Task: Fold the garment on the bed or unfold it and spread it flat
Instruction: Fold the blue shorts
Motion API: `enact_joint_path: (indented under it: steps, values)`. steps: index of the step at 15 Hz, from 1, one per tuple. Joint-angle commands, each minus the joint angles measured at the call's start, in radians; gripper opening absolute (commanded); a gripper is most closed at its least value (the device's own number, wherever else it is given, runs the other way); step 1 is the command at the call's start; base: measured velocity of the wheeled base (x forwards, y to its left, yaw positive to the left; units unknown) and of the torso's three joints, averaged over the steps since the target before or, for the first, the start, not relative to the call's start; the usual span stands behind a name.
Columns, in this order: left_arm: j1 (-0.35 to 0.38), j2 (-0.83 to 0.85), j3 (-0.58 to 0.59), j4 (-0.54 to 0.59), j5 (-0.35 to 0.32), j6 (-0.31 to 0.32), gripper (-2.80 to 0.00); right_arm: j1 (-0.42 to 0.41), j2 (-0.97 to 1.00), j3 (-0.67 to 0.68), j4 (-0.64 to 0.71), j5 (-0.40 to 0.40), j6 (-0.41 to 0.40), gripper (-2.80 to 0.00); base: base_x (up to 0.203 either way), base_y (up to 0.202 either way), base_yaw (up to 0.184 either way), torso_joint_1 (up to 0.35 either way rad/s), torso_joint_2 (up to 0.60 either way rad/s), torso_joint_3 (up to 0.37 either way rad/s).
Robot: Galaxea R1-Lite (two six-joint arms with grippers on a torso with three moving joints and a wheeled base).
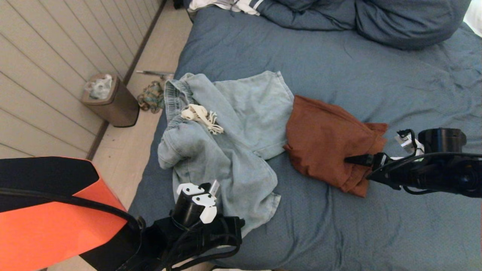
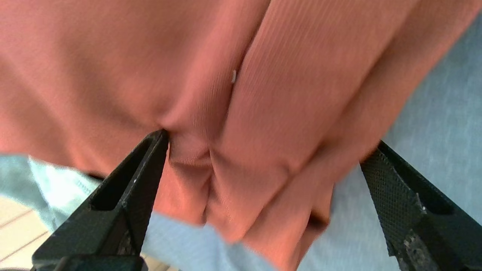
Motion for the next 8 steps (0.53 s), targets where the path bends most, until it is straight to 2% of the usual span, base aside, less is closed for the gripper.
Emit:
enact_joint_path:
  steps: [1,4,5,8]
  values:
    - [0.0,-0.002,0.0,-0.006,0.0,-0.003,-2.8,0.003,0.077,-0.035,-0.004,0.003,0.003,0.0,0.0,0.0,0.0,0.0,0.0,0.0]
    - [0.0,-0.006,-0.003,-0.006,0.0,-0.003,-2.8,0.026,0.106,-0.081,-0.001,0.003,0.007,0.0,0.0,0.0,0.0,0.0,0.0,0.0]
    - [0.0,-0.005,-0.003,-0.006,0.0,-0.003,-2.8,0.034,0.115,-0.096,0.005,-0.001,0.014,-2.8,0.0,0.0,0.0,0.0,0.0,0.0]
    - [0.0,-0.011,-0.001,-0.006,0.0,-0.003,-2.8,0.041,0.131,-0.105,0.002,-0.001,0.019,-2.8,0.0,0.0,0.0,0.0,0.0,0.0]
